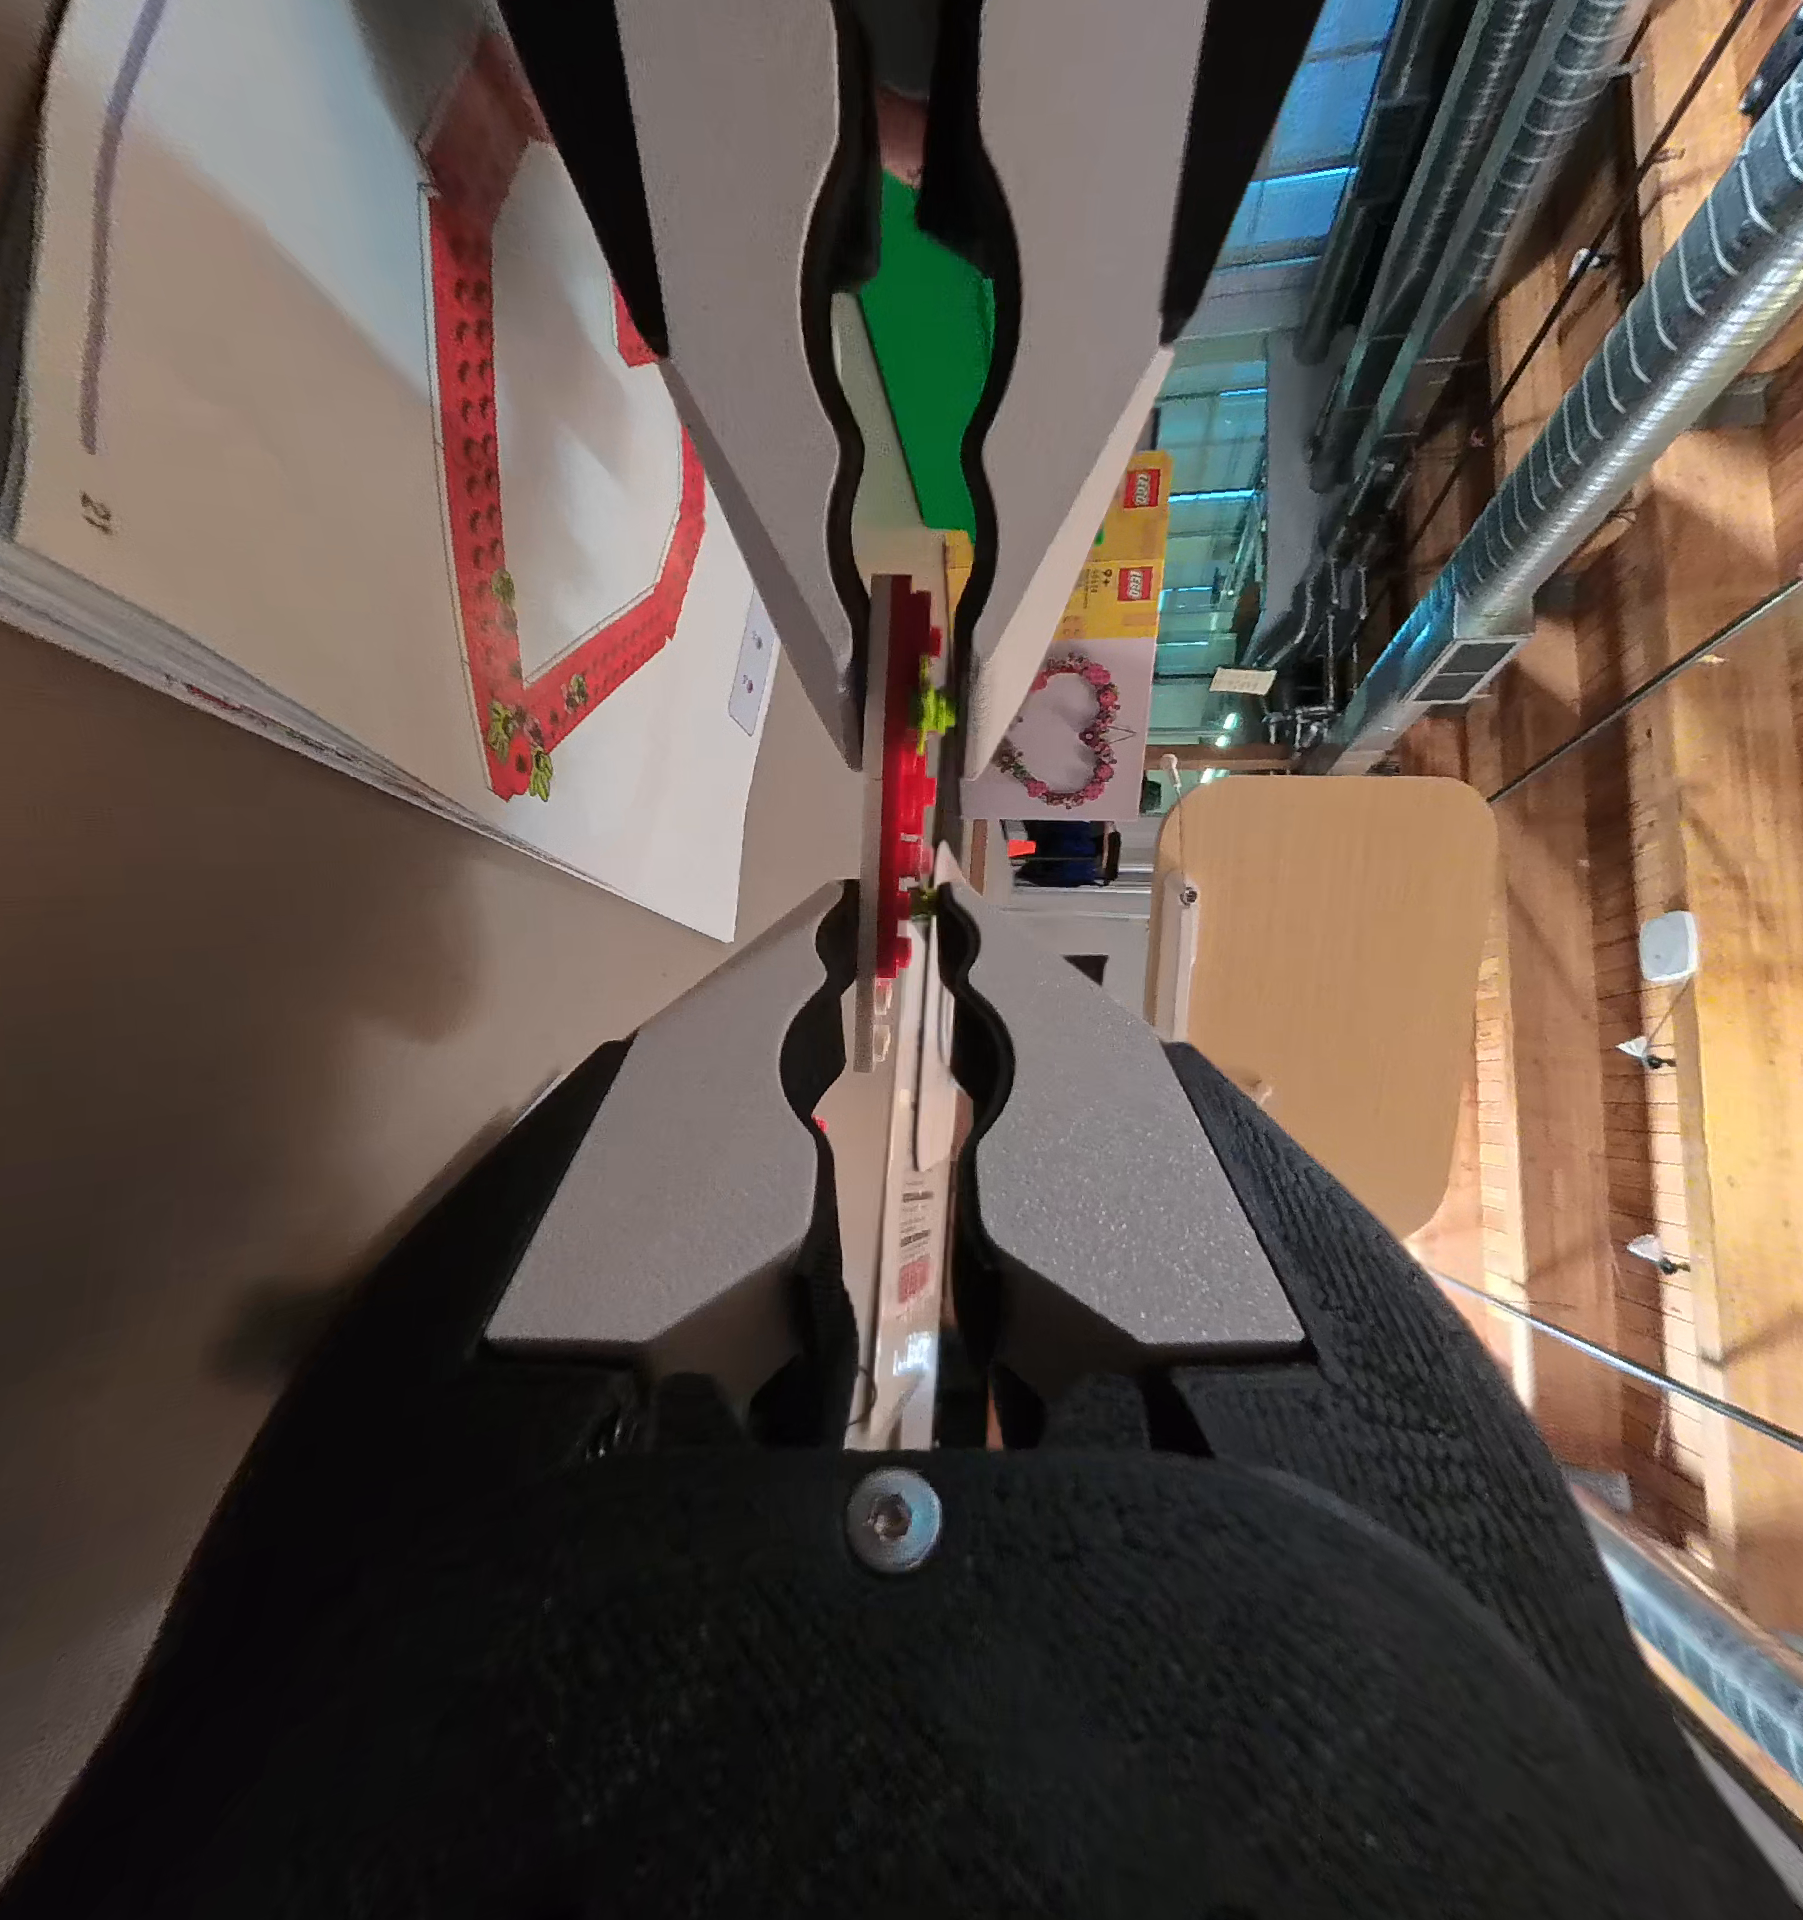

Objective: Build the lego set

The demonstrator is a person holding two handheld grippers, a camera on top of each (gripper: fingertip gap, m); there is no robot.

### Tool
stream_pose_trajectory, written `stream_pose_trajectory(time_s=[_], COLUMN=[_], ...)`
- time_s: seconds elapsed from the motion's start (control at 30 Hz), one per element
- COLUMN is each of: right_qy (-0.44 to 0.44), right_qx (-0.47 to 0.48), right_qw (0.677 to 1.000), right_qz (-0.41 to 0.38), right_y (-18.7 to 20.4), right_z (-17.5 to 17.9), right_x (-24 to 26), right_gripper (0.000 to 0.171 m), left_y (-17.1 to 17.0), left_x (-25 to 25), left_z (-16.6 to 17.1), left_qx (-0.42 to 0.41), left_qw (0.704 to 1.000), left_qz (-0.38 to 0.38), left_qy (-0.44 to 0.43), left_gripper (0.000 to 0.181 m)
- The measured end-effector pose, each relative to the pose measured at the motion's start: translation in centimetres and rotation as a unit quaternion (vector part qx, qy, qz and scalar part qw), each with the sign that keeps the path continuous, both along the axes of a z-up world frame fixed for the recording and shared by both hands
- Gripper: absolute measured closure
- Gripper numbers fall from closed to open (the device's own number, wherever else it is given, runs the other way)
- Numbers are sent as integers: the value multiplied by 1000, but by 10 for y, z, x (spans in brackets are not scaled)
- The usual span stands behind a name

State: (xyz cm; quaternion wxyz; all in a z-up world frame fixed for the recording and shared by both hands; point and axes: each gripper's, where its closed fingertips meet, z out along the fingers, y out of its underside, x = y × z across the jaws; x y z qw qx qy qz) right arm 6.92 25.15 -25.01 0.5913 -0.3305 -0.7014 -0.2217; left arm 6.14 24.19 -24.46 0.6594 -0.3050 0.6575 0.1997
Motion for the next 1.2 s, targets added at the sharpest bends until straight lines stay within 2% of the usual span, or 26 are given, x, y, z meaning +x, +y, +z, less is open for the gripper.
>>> stream_pose_trajectory(time_s=[0.6, 0.7, 0.73, 0.77, 0.8, 0.87, 0.93, 1.07, 1.13, 1.17, 1.2], right_qy=[-5, 20, 27, 44, 59, 78, 60, 26, 41, 50, 55], right_qx=[-37, -86, -124, -159, -181, -169, -155, -126, -133, -141, -139], right_qw=[999, 996, 992, 986, 981, 982, 986, 991, 990, 988, 987], right_qz=[-18, -14, -15, -32, -46, -39, -30, -28, -30, -42, -59], right_y=[3, 2, 0, 1, 2, 0, -6, -12, -16, -16, -14], right_z=[-3, -6, -9, -9, -7, 5, 4, -2, 2, 4, 6], right_x=[-1, -1, 0, 2, 6, 9, 10, 11, 12, 17, 24], right_gripper=[162, 160, 141, 113, 106, 116, 137, 159, 163, 164, 164], left_y=[3, 3, 4, 5, 5, 5, 4, -8, -14, -17, -18], left_x=[-2, -2, -2, -2, -2, -2, 0, 4, 6, 7, 7], left_z=[-4, -5, -4, -3, -5, -8, -6, -1, 3, 7, 14], left_qx=[-35, -55, -52, -51, -56, -57, -59, -63, -71, -79, -94], left_qw=[999, 998, 998, 999, 998, 998, 998, 997, 995, 993, 989], left_qz=[3, 1, 2, 5, 5, 4, 0, -37, -57, -67, -73], left_qy=[-5, -12, -16, -17, -14, -8, -12, -30, -43, -60, -87], left_gripper=[169, 169, 169, 169, 169, 169, 169, 169, 168, 162, 148])
